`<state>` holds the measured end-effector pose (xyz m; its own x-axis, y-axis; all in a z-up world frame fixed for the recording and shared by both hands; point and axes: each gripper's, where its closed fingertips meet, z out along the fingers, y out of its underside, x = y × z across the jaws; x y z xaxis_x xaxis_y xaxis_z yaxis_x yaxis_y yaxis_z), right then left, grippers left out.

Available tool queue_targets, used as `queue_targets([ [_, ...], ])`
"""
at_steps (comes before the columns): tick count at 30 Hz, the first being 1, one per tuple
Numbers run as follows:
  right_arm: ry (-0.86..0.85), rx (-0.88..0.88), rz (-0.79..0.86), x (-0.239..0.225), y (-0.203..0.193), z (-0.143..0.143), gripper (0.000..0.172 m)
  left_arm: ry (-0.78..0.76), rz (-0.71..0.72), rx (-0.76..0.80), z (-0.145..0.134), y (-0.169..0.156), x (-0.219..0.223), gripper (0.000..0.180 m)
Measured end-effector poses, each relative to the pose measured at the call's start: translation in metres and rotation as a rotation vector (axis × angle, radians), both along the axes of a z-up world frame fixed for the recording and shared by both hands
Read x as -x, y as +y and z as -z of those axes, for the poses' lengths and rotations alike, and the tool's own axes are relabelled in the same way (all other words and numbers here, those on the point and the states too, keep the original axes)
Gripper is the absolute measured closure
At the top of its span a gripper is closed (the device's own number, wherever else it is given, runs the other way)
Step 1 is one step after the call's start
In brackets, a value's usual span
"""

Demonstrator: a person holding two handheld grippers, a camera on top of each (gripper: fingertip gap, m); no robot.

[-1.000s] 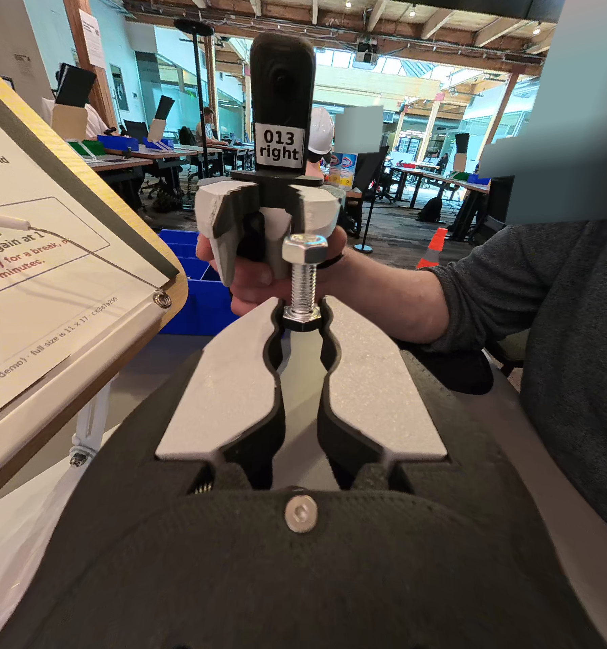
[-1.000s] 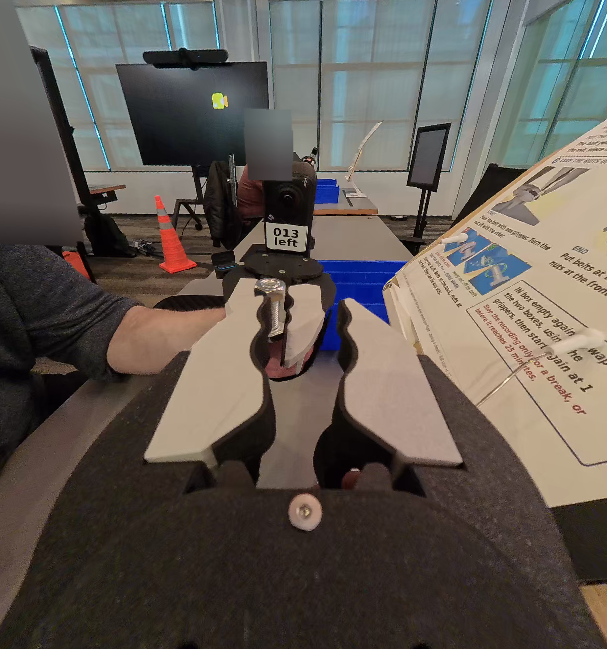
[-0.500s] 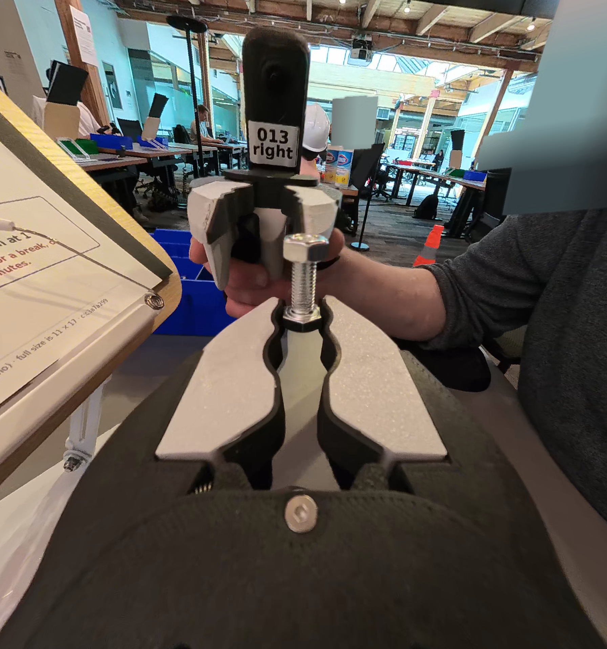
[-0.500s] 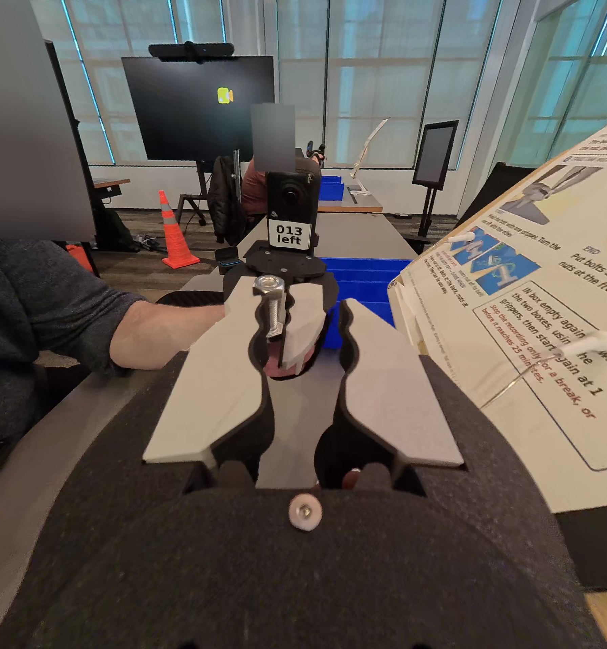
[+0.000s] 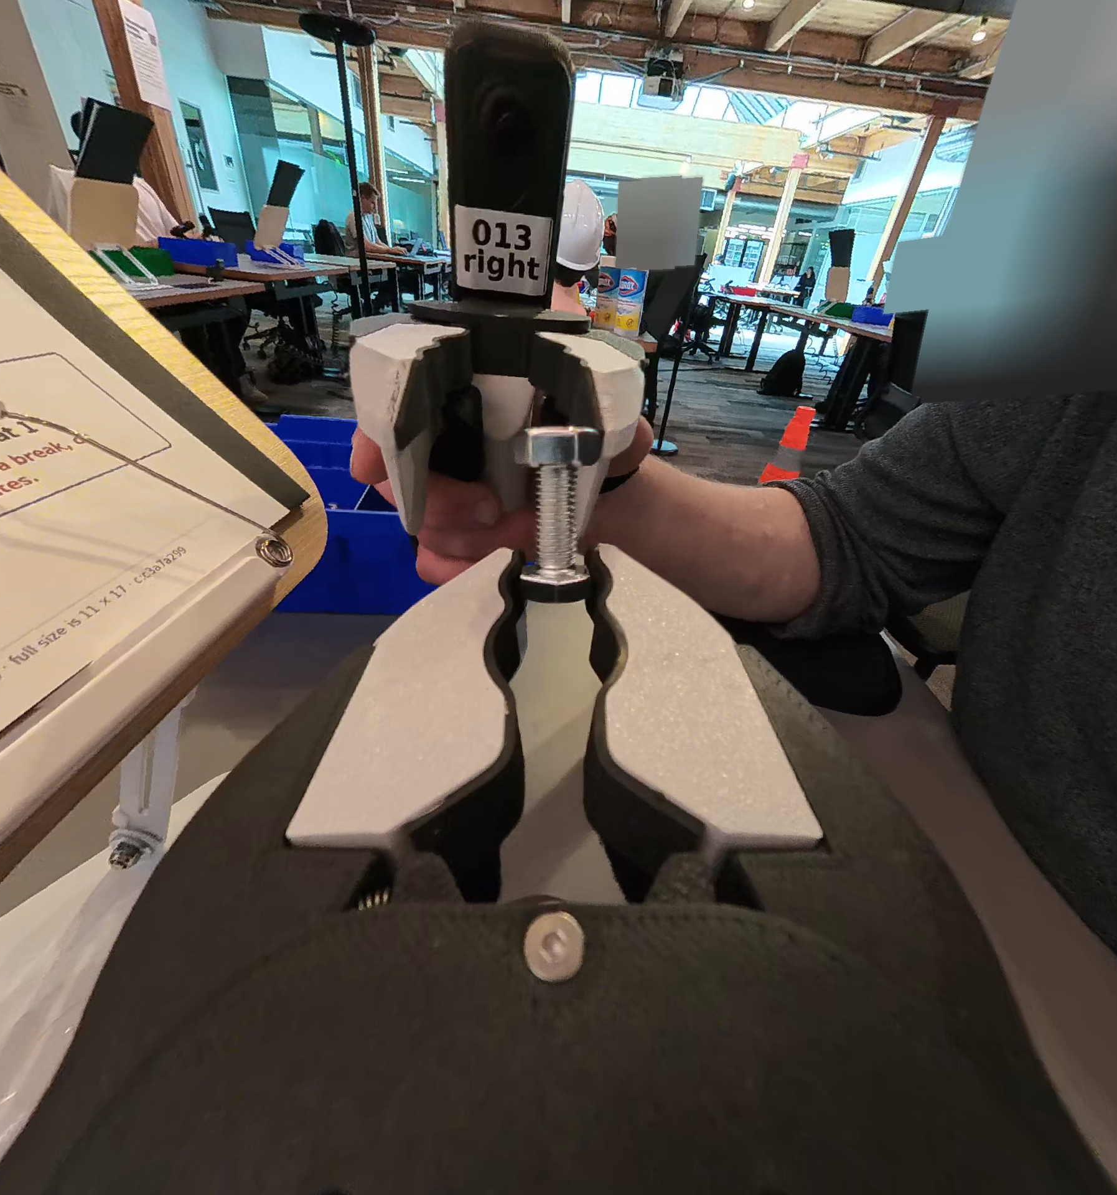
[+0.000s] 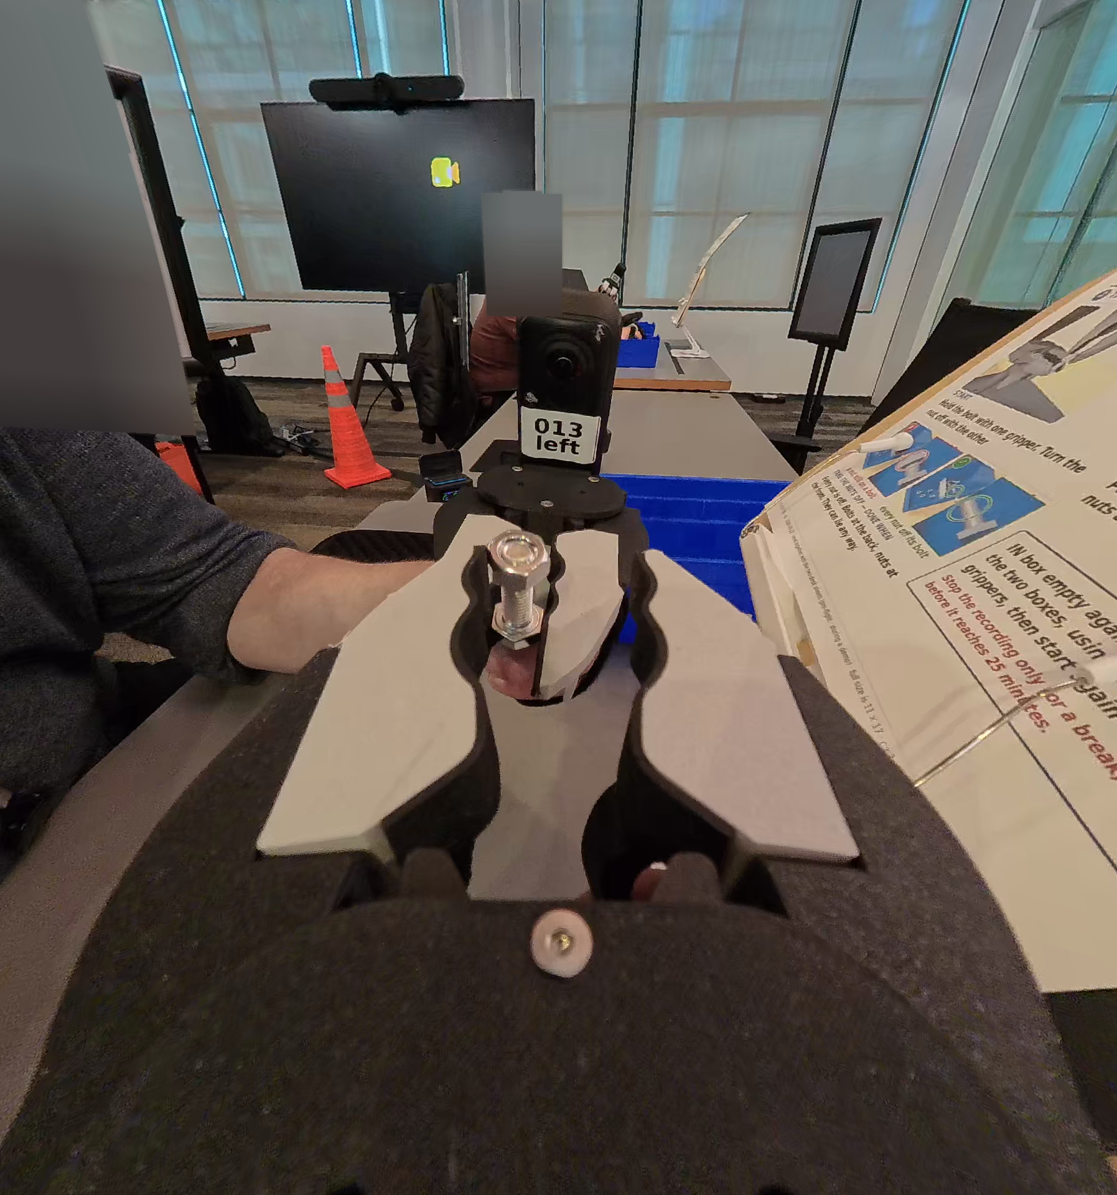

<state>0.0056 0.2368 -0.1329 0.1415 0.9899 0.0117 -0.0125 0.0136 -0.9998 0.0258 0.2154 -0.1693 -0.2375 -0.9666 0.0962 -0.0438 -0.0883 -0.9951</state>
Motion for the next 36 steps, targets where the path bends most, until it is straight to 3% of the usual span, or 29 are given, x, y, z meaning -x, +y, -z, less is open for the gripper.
queue_targets([
  [10,-0.024,-0.013,-0.006,0.005,-0.006,-0.003,0.133,0.026,-0.036,-0.041,0.001,0.003,0.002,0.162],
  [17,-0.028,-0.009,-0.020,0.012,-0.008,0.000,0.139,0.013,-0.014,-0.030,0.002,-0.002,-0.003,0.162],
  [20,-0.039,-0.027,-0.039,0.014,-0.013,0.000,0.153,0.000,-0.014,-0.016,0.001,-0.001,-0.004,0.162],
  [27,-0.059,-0.033,-0.036,0.018,-0.015,0.001,0.154,-0.003,0.010,-0.021,0.001,-0.004,-0.003,0.162],
  [33,-0.040,-0.028,-0.049,0.023,-0.016,0.002,0.154,0.030,0.043,-0.019,0.005,-0.009,-0.005,0.150],
  [36,-0.062,-0.026,-0.051,0.024,-0.016,0.005,0.154,0.027,0.037,-0.042,0.005,-0.009,-0.003,0.165],
])
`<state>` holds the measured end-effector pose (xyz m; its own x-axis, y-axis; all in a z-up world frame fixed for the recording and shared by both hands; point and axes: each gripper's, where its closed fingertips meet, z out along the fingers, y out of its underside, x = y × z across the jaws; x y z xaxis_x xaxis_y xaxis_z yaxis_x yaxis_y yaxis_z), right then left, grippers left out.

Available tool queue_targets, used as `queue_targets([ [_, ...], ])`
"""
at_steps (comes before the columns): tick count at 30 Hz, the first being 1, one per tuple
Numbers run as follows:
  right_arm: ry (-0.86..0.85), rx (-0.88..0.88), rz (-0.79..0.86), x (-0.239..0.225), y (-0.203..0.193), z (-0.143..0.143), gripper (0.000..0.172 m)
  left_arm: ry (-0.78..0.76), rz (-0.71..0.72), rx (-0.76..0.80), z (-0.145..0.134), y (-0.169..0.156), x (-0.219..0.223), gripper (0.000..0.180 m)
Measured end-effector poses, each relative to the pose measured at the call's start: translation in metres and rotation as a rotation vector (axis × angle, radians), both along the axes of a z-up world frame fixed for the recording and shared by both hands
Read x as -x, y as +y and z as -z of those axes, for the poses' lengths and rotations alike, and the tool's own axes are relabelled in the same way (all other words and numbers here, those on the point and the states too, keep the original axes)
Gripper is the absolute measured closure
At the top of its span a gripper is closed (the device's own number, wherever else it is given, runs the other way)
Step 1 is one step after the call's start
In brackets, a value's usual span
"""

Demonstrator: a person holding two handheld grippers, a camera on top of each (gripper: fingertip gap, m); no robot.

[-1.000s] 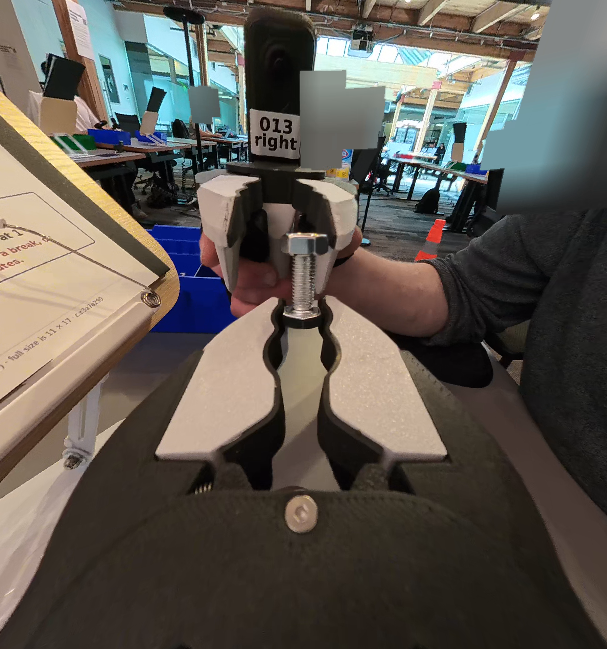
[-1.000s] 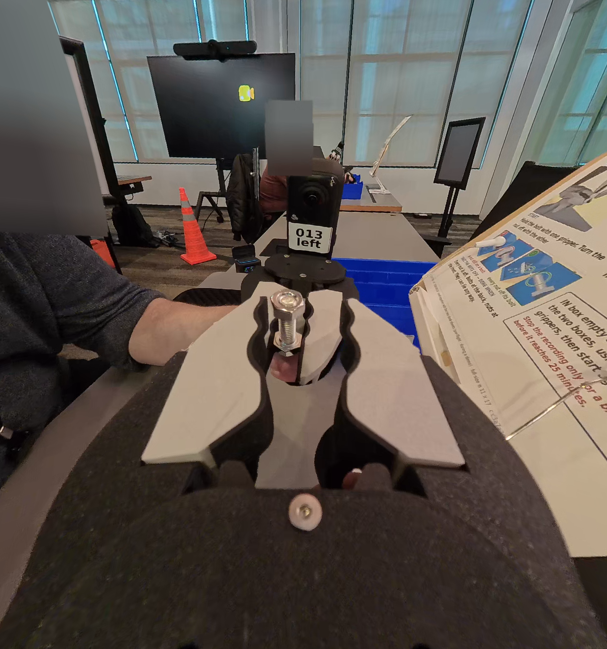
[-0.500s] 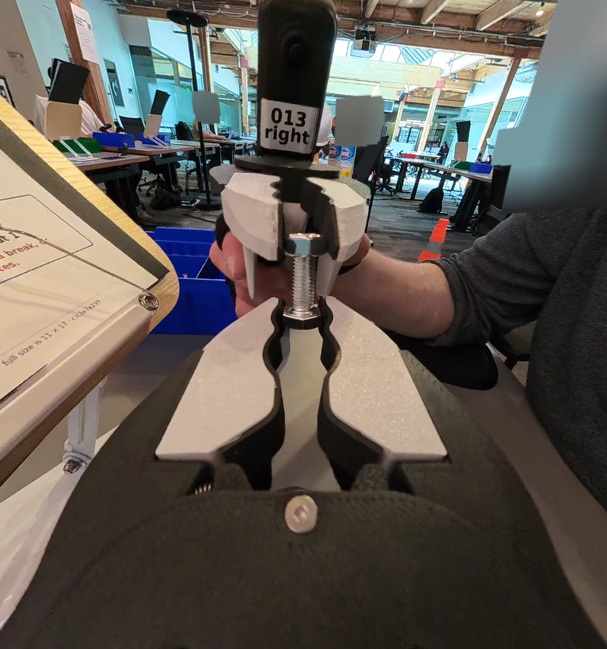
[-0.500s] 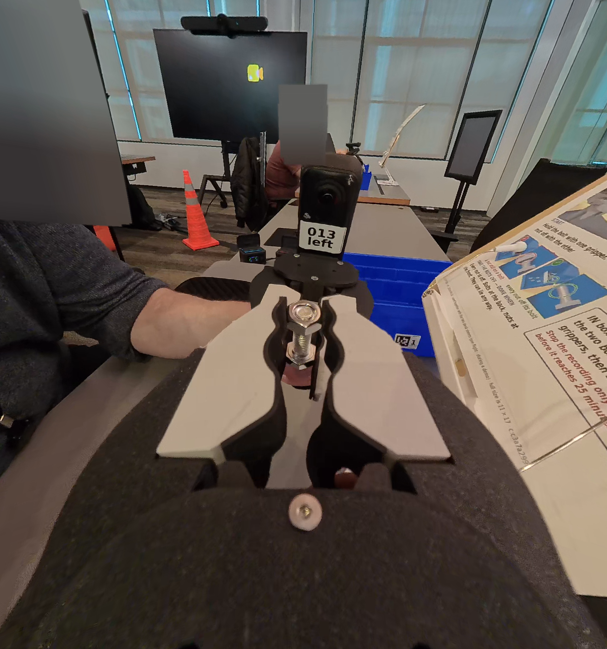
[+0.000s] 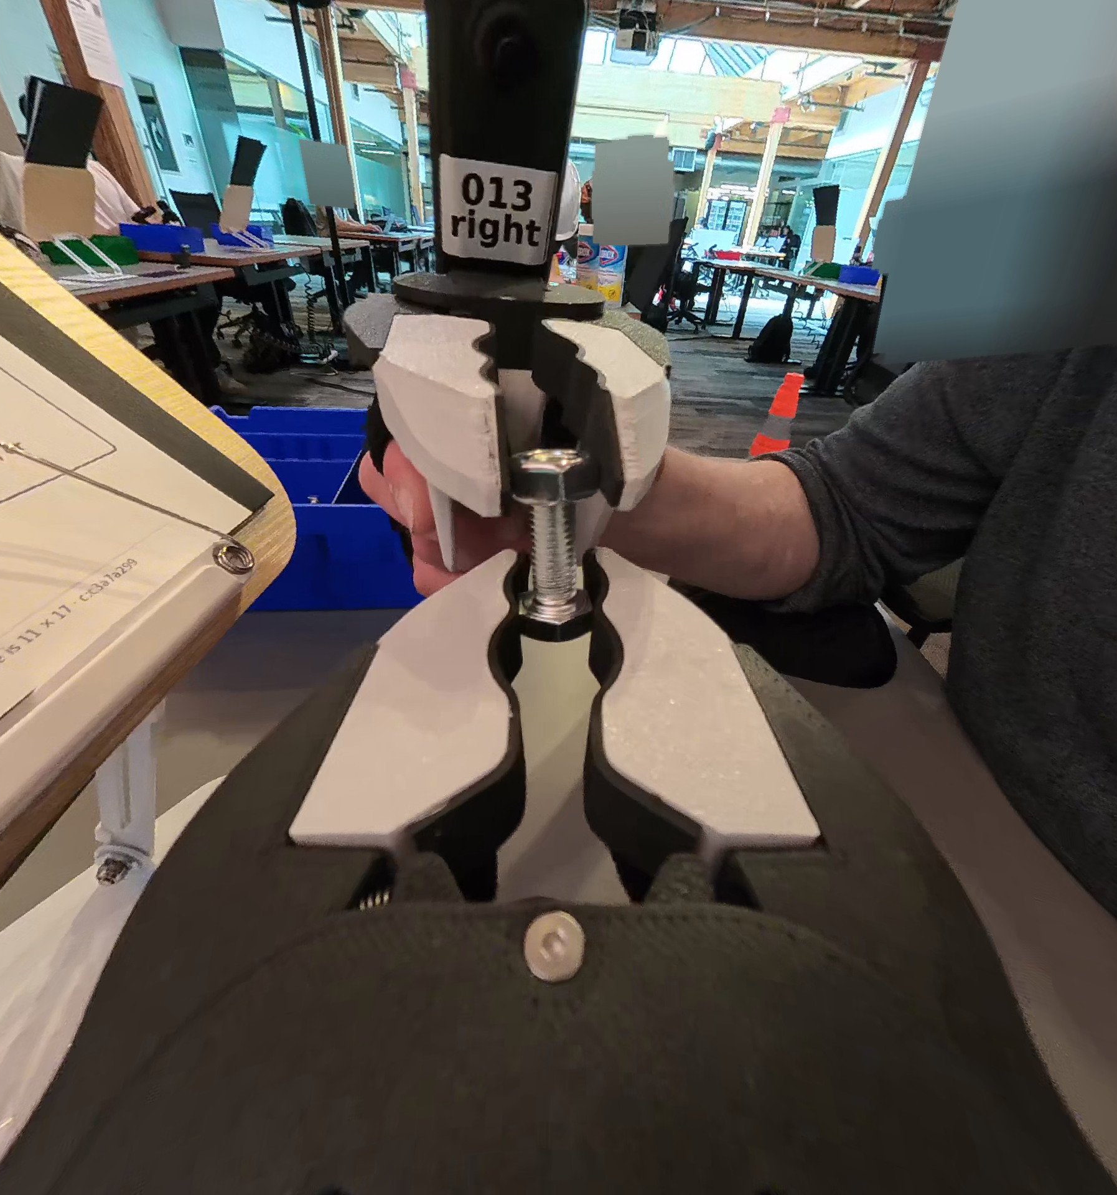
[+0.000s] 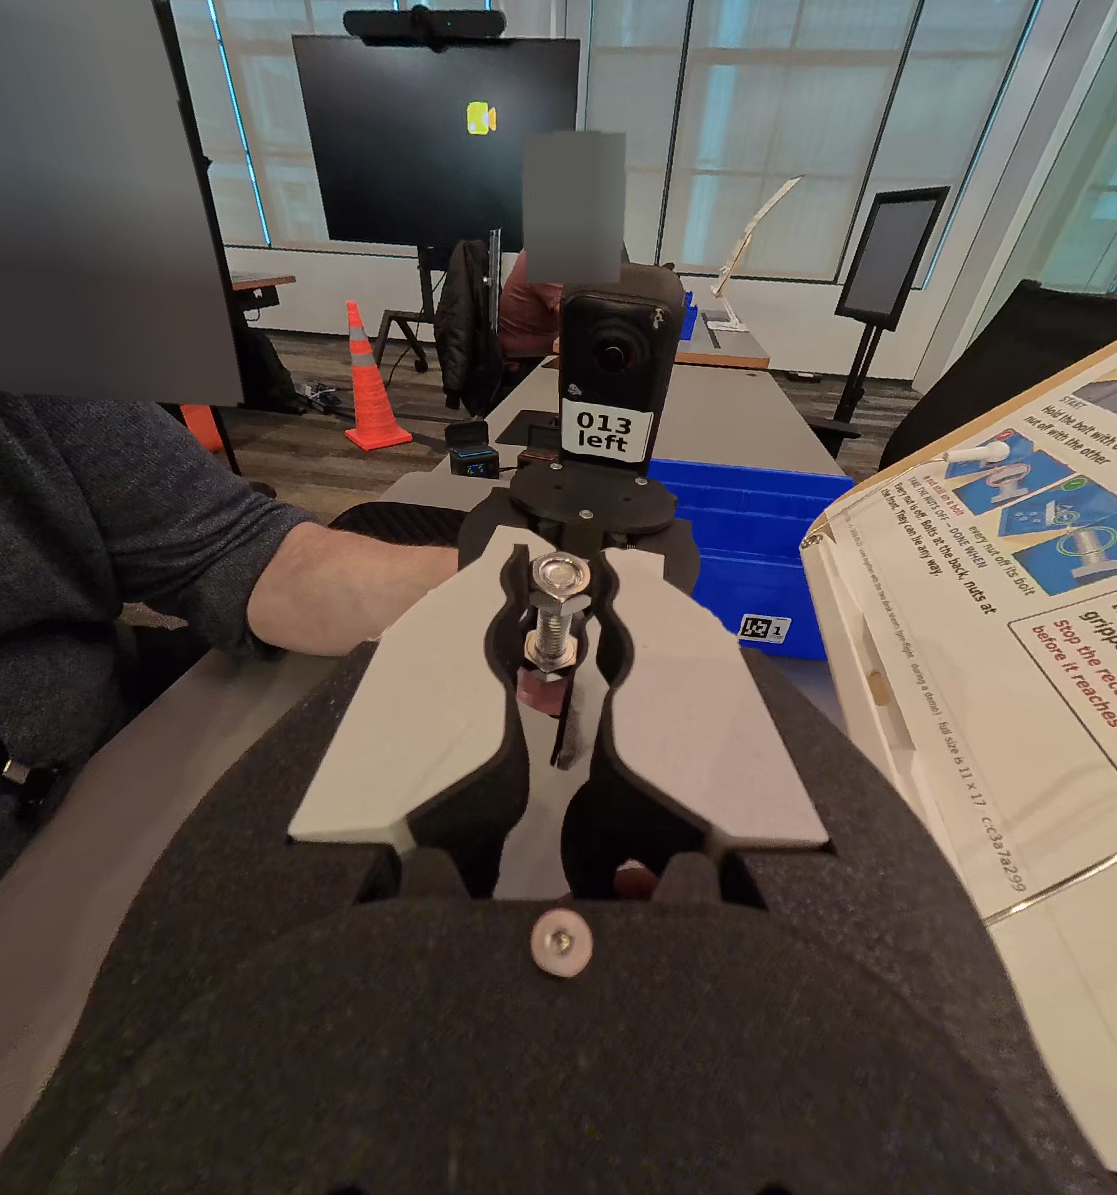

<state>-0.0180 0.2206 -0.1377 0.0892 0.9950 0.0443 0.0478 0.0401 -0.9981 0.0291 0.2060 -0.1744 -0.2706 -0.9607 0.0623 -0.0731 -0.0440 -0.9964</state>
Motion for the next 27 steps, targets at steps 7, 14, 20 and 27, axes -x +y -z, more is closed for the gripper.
queue_targets([
  [7,-0.011,0.007,0.046,-0.002,0.006,0.000,0.145,0.014,-0.026,-0.003,0.003,0.005,-0.001,0.165],
  [14,-0.027,-0.009,0.052,0.000,0.007,0.003,0.137,-0.020,-0.024,-0.015,0.000,0.002,-0.001,0.166],
  [20,-0.008,0.004,0.056,-0.010,0.011,0.002,0.138,-0.084,0.013,0.034,-0.007,0.001,0.004,0.166],
  [27,0.048,0.011,0.034,-0.012,0.007,-0.008,0.135,-0.093,0.018,0.047,-0.007,0.002,0.004,0.166],
])
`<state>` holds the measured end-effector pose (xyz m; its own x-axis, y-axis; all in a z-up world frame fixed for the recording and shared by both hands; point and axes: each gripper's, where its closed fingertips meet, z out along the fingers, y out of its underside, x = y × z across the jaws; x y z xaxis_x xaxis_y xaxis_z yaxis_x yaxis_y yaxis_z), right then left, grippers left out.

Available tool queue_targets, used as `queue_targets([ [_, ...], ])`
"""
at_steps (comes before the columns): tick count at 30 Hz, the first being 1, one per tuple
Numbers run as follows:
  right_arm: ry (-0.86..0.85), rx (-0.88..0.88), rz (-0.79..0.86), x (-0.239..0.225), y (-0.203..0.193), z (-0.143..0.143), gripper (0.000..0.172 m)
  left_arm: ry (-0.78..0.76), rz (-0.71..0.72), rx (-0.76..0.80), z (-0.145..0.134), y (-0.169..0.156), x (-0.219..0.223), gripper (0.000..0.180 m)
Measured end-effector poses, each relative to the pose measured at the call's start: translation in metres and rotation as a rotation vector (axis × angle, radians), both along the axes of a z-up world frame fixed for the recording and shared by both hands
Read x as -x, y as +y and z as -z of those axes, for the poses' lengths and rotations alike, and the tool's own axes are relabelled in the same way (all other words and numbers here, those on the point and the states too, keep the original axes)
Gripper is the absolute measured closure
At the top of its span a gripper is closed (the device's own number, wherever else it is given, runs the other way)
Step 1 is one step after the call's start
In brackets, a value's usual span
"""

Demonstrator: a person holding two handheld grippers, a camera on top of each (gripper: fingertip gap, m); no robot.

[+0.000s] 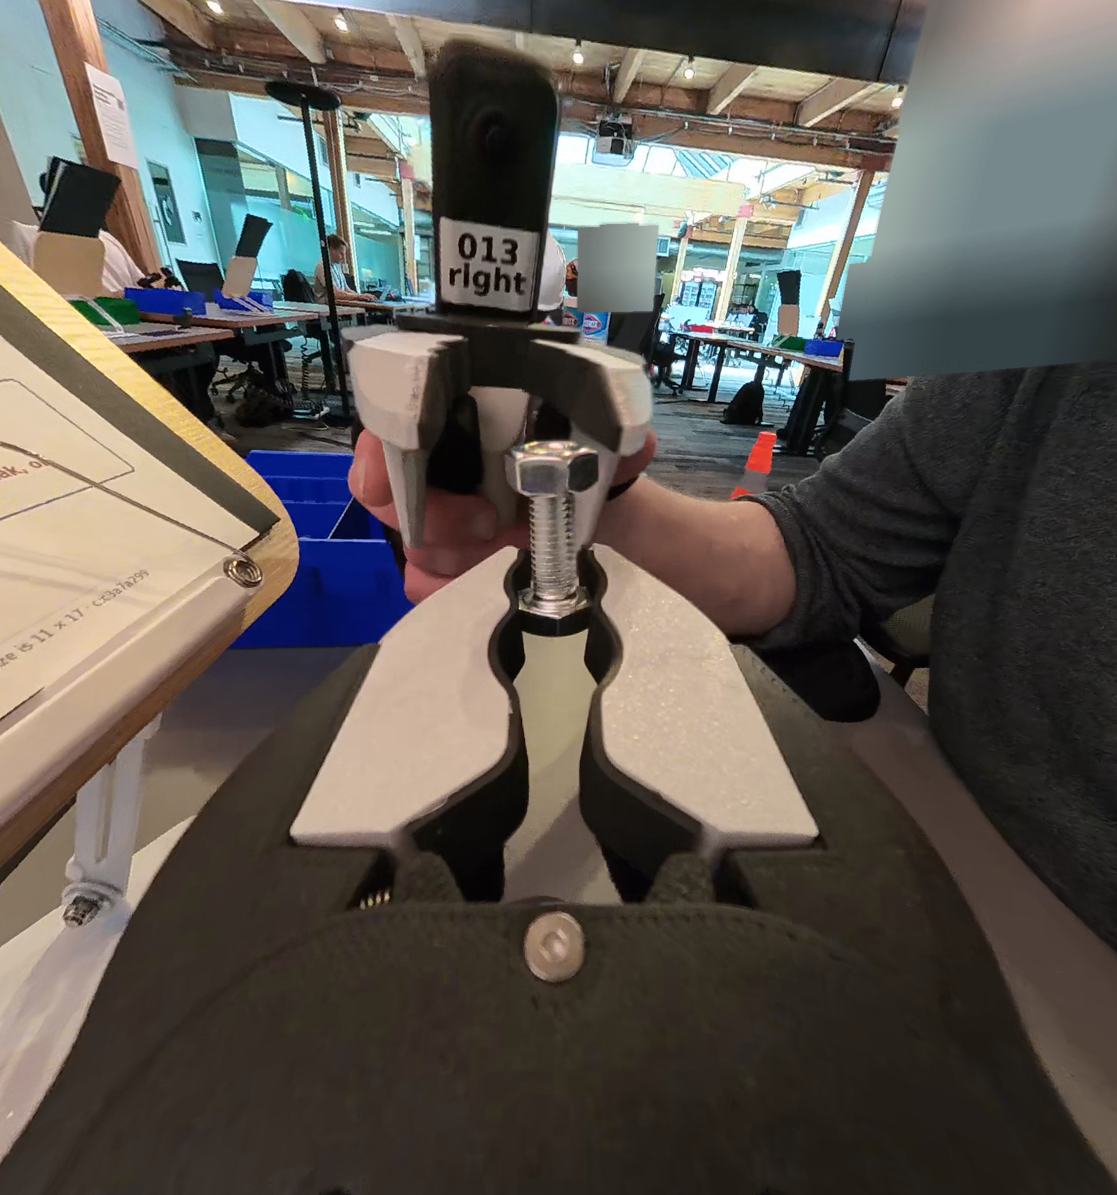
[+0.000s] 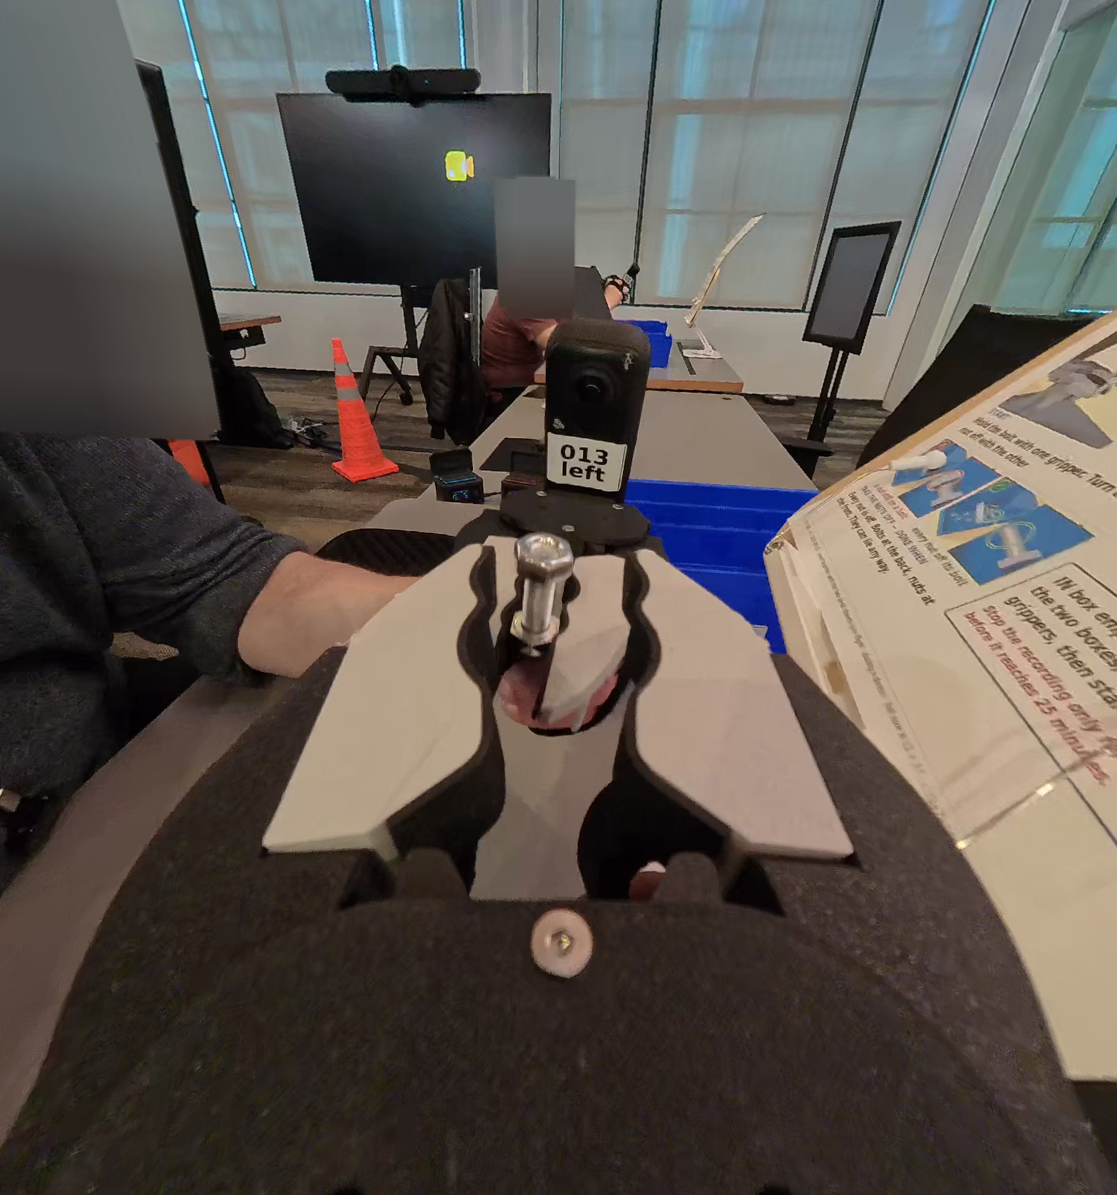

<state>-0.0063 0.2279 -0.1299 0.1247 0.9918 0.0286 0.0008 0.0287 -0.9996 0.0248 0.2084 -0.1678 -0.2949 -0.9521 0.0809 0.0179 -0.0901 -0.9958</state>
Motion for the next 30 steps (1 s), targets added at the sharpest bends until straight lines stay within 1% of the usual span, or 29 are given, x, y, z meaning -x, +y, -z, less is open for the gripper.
queue_targets([
  [1,-0.012,-0.002,0.004,0.004,0.000,0.002,0.133,0.012,-0.001,-0.009,0.003,-0.001,-0.002,0.166],
  [4,-0.015,0.016,0.001,0.009,0.001,0.007,0.133,0.013,0.007,-0.013,0.003,-0.004,-0.004,0.166],
  [7,0.001,0.024,-0.006,0.004,0.003,0.006,0.134,0.002,0.006,-0.007,0.001,-0.003,-0.002,0.166],
  [11,0.007,0.029,0.024,-0.007,0.010,0.005,0.137,-0.011,-0.001,-0.007,-0.002,0.000,0.002,0.166],
  [15,0.016,0.015,-0.019,0.002,-0.001,0.001,0.133,0.007,0.009,-0.008,0.002,-0.003,-0.002,0.166],
  [18,-0.010,0.009,-0.016,0.009,-0.002,0.006,0.133,0.015,0.019,-0.010,0.004,-0.006,-0.004,0.166],
  [22,0.014,0.029,-0.022,0.001,0.002,0.006,0.134,0.008,0.021,-0.009,0.001,-0.005,-0.001,0.166],
  [25,0.008,0.023,0.011,-0.006,0.008,0.007,0.138,0.002,0.016,-0.013,-0.001,-0.003,0.003,0.166],
  [28,0.028,0.019,-0.025,-0.004,0.001,0.002,0.135,0.012,0.013,-0.014,0.001,-0.003,0.002,0.166],
  [30,-0.005,0.010,-0.027,0.004,-0.002,0.005,0.134,0.026,0.012,-0.020,0.004,-0.004,-0.001,0.166],
])
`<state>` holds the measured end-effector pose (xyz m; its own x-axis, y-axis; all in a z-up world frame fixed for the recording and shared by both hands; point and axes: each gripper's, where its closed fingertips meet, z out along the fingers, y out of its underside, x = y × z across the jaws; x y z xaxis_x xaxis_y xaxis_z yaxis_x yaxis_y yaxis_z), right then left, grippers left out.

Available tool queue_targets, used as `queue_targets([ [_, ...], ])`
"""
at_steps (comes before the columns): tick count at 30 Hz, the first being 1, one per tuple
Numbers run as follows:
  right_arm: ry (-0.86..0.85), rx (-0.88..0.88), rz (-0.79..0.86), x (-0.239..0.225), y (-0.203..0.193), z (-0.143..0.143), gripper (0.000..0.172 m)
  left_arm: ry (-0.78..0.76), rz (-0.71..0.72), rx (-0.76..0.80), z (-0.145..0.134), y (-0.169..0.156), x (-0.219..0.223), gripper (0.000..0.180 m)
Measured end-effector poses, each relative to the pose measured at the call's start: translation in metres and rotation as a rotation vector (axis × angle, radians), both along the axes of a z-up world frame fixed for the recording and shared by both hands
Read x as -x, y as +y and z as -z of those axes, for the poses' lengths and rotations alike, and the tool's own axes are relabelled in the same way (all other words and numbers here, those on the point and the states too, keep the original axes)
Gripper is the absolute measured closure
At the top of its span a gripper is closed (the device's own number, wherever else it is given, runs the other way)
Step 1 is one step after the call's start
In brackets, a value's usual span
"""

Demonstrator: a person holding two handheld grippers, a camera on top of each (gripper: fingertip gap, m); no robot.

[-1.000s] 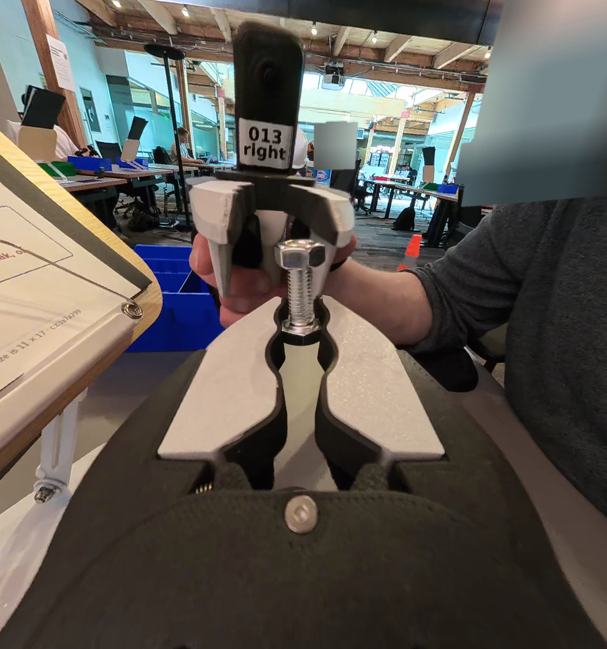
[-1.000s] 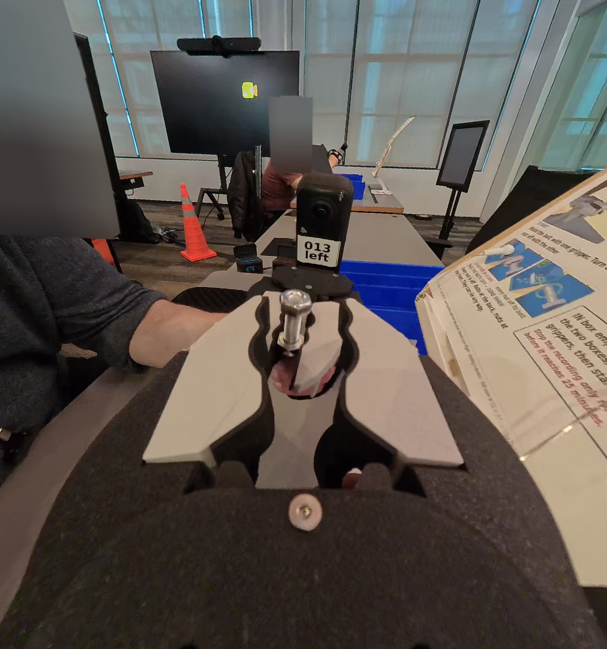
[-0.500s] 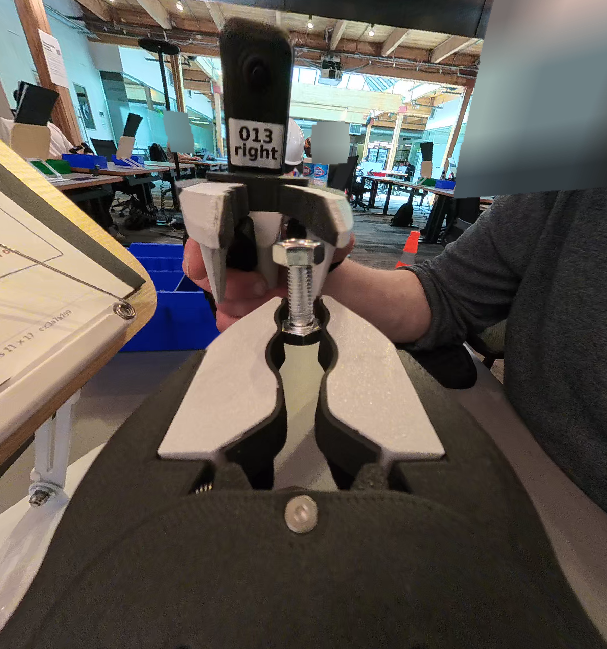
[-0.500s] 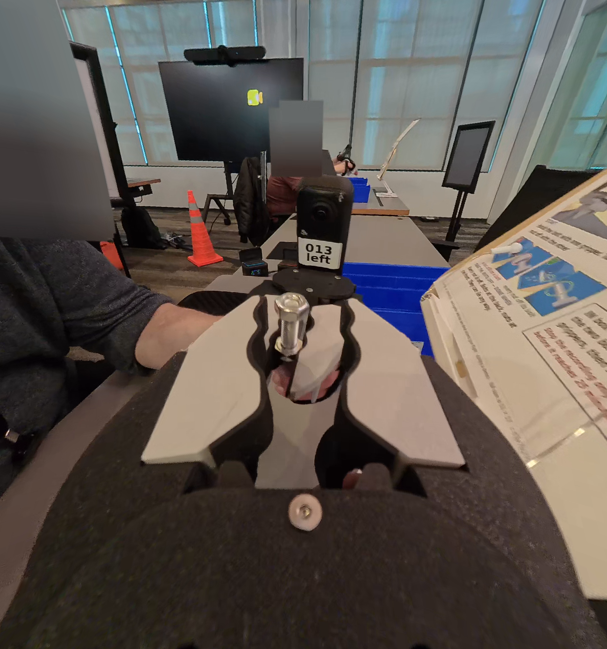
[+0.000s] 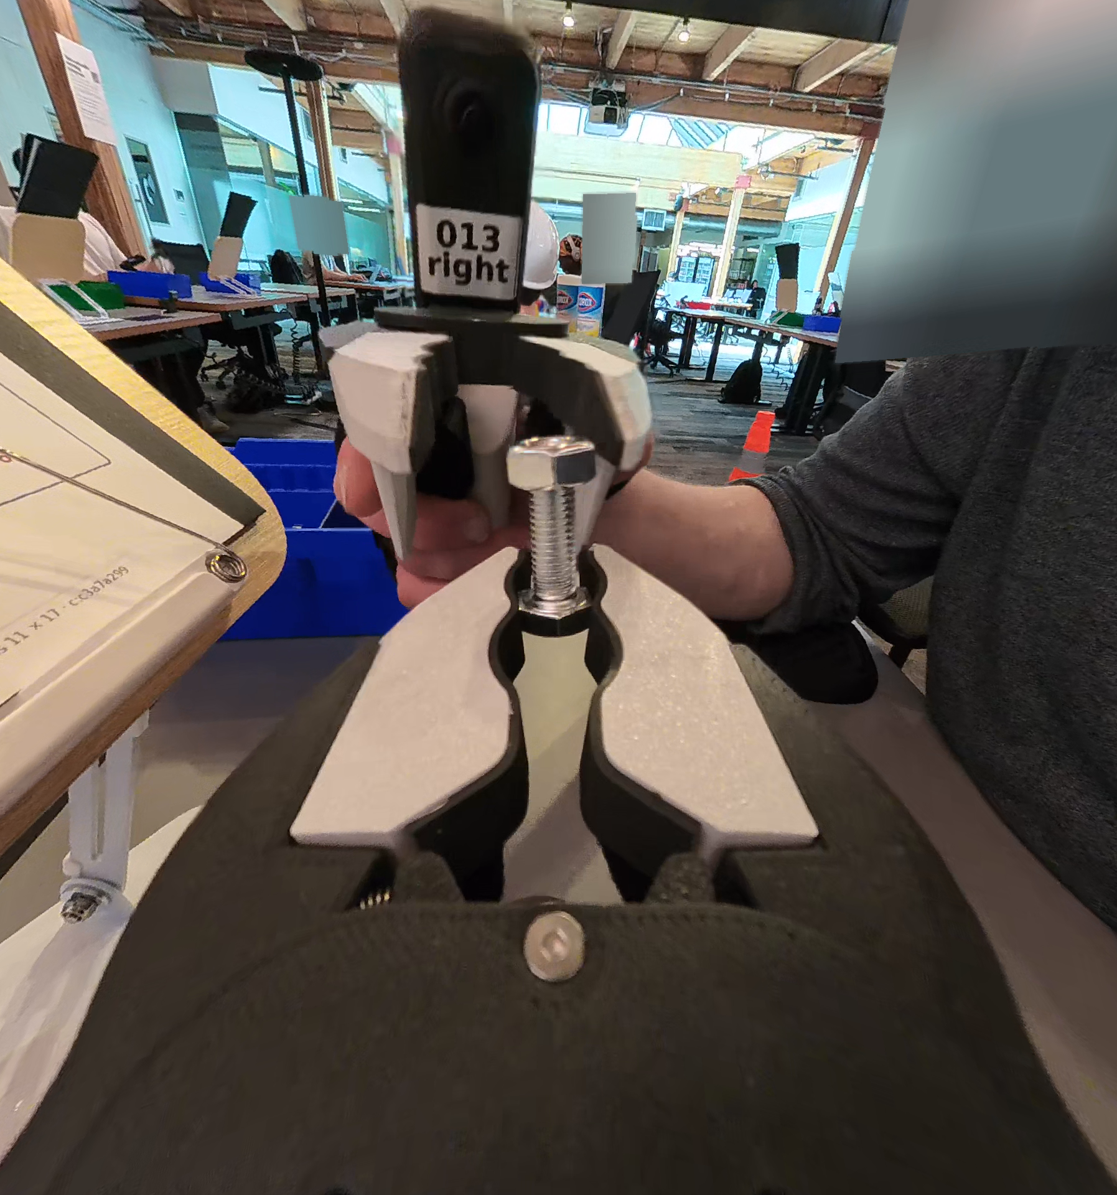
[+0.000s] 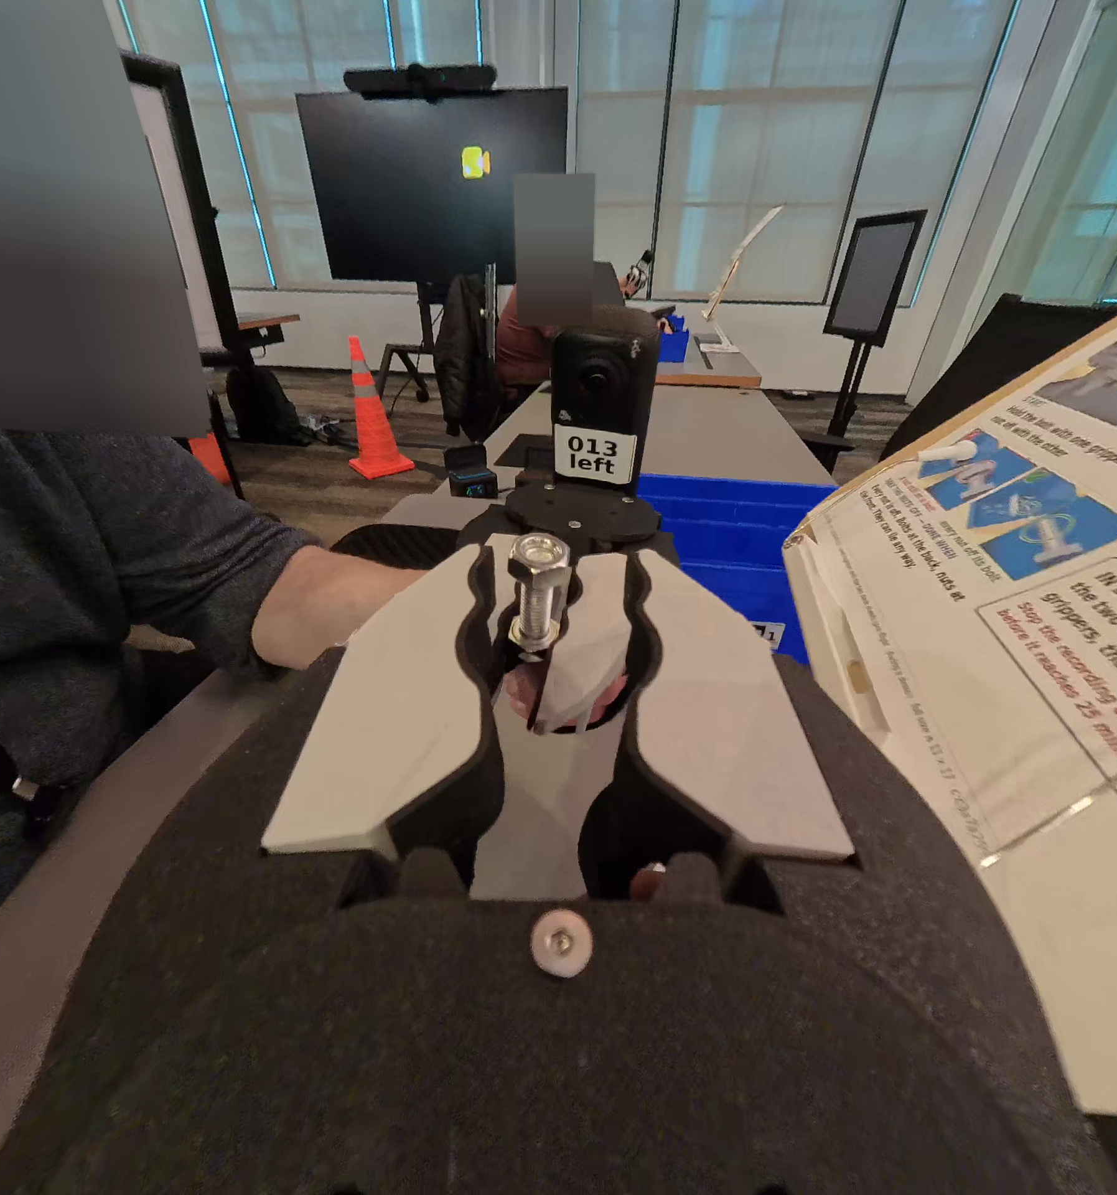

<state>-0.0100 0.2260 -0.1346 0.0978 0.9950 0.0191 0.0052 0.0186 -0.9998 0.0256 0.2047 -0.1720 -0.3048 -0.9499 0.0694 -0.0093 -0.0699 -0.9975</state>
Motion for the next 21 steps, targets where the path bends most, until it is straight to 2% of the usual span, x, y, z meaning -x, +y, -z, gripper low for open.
queue_targets([
  [13,0.009,0.007,0.007,-0.007,0.004,0.000,0.137,0.004,-0.002,-0.006,-0.001,0.001,0.002,0.166],
  [21,-0.016,0.004,-0.004,0.004,-0.001,0.004,0.136,0.039,-0.006,-0.028,0.006,-0.002,-0.003,0.166],
])
